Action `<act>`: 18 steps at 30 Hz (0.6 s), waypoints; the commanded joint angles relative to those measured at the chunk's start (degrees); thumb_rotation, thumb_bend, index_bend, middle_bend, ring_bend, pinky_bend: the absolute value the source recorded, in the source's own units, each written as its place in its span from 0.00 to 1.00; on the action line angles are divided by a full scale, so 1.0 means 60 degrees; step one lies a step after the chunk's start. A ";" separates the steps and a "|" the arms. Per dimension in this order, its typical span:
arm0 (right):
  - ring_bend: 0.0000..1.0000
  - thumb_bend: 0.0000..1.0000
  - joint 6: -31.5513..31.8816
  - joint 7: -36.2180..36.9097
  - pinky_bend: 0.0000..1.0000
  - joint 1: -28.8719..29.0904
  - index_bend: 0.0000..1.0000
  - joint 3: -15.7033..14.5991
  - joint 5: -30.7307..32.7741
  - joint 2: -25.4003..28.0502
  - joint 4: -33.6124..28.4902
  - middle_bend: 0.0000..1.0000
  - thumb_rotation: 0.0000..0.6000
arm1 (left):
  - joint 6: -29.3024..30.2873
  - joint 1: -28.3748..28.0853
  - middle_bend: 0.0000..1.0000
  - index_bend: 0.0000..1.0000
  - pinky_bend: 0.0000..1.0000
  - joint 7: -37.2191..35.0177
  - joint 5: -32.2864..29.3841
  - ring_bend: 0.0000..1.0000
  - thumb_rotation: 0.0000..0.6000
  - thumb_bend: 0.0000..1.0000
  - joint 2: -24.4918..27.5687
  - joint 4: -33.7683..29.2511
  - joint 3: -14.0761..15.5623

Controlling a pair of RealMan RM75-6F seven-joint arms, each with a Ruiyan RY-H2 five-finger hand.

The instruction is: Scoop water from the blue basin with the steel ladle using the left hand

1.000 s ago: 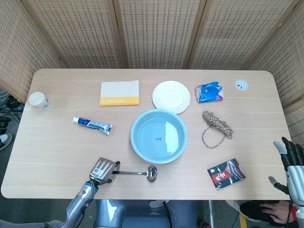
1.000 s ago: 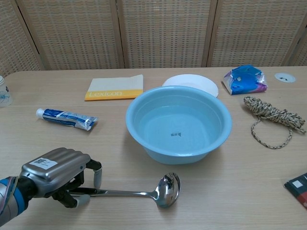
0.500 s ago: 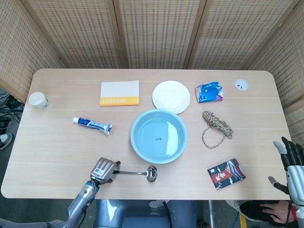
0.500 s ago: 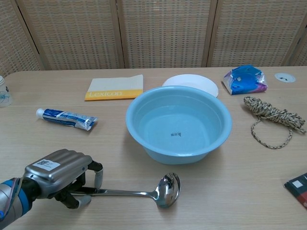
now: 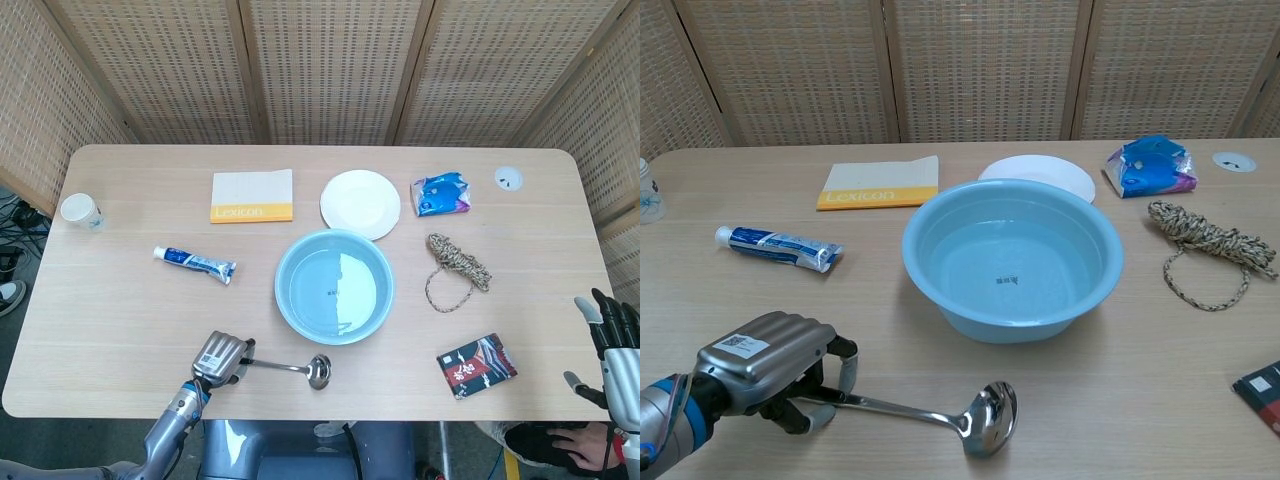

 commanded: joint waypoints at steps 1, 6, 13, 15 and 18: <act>0.00 0.00 -0.0004 0.0004 0.00 0.0003 0.00 0.0003 0.0006 0.0001 -0.0002 0.00 1.00 | 0.0094 0.0020 0.98 0.83 1.00 -0.0118 0.0094 1.00 1.00 0.37 -0.0027 0.0044 -0.0037; 0.00 0.00 -0.0020 0.0028 0.00 0.0009 0.00 -0.0006 -0.0001 0.0004 0.0012 0.00 1.00 | 0.0284 0.0004 0.98 0.91 1.00 -0.0369 0.0267 1.00 1.00 0.42 0.0356 -0.0322 -0.0200; 0.00 0.00 -0.0024 -0.0022 0.00 0.0012 0.00 -0.0017 -0.0016 -0.0013 -0.0002 0.00 1.00 | 0.0348 -0.0075 0.98 0.96 1.00 -0.0651 0.0419 1.00 1.00 0.46 0.1171 -0.1036 -0.0360; 0.00 0.00 -0.0036 -0.0051 0.00 0.0015 0.00 -0.0025 -0.0020 -0.0022 -0.0008 0.00 1.00 | 0.0399 -0.0095 0.98 0.97 1.00 -0.0697 0.0506 1.00 1.00 0.46 0.1438 -0.1262 -0.0387; 0.00 0.00 -0.0044 -0.0096 0.00 0.0017 0.00 -0.0026 -0.0014 -0.0037 -0.0008 0.00 1.00 | 0.0410 -0.0129 0.98 0.98 1.00 -0.0817 0.0655 1.00 1.00 0.46 0.1961 -0.1727 -0.0374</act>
